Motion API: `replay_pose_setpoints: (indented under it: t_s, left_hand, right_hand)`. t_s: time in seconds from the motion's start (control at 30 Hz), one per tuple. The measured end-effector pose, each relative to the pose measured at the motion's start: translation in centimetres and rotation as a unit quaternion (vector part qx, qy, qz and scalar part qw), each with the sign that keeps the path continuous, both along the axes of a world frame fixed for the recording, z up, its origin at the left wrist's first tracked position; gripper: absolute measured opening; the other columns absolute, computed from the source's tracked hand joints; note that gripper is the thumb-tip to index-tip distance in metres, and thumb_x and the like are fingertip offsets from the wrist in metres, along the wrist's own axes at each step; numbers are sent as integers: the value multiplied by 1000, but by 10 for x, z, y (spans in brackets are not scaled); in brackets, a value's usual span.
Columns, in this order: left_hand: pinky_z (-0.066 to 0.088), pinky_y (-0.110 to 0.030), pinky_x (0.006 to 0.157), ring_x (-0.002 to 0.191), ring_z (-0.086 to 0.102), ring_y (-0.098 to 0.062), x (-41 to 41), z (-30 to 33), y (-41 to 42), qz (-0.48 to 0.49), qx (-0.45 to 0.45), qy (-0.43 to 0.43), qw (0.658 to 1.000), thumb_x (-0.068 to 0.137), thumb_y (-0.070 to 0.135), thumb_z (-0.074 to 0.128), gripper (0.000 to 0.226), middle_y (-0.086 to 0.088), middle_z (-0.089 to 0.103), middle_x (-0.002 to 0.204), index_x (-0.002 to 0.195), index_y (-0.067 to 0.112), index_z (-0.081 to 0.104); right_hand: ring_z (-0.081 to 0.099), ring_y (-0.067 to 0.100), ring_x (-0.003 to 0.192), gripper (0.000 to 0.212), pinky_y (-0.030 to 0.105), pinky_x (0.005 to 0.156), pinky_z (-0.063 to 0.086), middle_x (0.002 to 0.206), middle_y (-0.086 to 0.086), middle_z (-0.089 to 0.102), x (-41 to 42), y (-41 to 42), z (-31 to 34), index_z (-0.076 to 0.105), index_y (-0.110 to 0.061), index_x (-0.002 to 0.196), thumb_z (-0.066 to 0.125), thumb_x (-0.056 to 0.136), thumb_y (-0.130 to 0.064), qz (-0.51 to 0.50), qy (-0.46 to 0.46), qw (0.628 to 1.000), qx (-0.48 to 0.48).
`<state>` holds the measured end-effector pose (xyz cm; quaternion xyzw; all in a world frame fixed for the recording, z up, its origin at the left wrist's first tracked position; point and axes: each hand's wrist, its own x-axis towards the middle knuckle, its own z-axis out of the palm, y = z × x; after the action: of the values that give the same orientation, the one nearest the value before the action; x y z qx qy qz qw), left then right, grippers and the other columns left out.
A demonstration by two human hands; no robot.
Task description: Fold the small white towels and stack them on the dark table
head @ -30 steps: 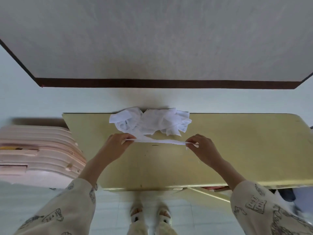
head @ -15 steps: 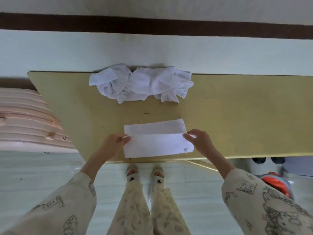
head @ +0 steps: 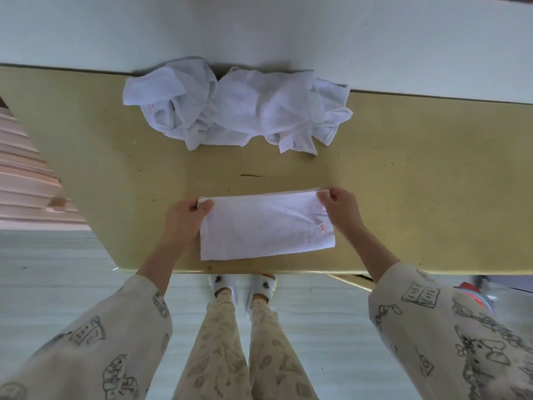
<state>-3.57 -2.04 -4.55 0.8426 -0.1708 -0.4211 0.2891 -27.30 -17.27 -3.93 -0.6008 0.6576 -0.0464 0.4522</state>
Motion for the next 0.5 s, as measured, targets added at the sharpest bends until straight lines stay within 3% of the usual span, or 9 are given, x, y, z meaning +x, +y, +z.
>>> replay_pose_setpoints:
  t_s: [0.1, 0.2, 0.33, 0.4, 0.5]
  left_hand:
    - [33, -32, 65, 69, 45, -20, -4, -1, 1, 25, 3, -6, 1000, 89, 23, 55, 30, -12, 55, 74, 86, -6, 64]
    - [31, -32, 64, 67, 44, -19, -5, -2, 2, 34, 4, -15, 999, 87, 23, 55, 31, -11, 53, 72, 85, -6, 63]
    - [30, -32, 64, 68, 43, -18, -4, -2, 0, 39, 7, -15, 999, 87, 23, 54, 31, -10, 50, 72, 84, -6, 62]
    - [30, -32, 62, 67, 41, -18, -4, -2, -1, 36, 12, -20, 999, 87, 24, 54, 33, -10, 49, 71, 83, -8, 61]
    - [29, -30, 58, 65, 40, -19, -5, -2, -2, 33, 22, -34, 999, 88, 24, 52, 35, -11, 48, 71, 84, -10, 59]
  right_hand:
    - [45, 11, 64, 20, 25, 62, 34, 71, 0, 53, 1, 0, -3, 63, -5, 83, 54, 91, -21, -2, -2, 1000, 2]
    - [51, 14, 78, 24, 23, 70, 34, 83, 0, 58, 2, 1, -4, 65, -5, 96, 54, 91, -25, 10, 12, 1000, -7]
    - [49, 13, 74, 23, 20, 65, 34, 84, -2, 55, 4, 1, -6, 62, -6, 96, 54, 91, -26, 26, 33, 999, -28]
    - [48, 12, 65, 17, 12, 51, 34, 84, -2, 55, 5, 0, -7, 58, -10, 89, 53, 92, -25, 31, 42, 998, -32]
    - [47, 15, 63, 17, 15, 48, 33, 76, -4, 53, 9, 0, -7, 51, -12, 82, 52, 92, -25, 37, 64, 996, -40]
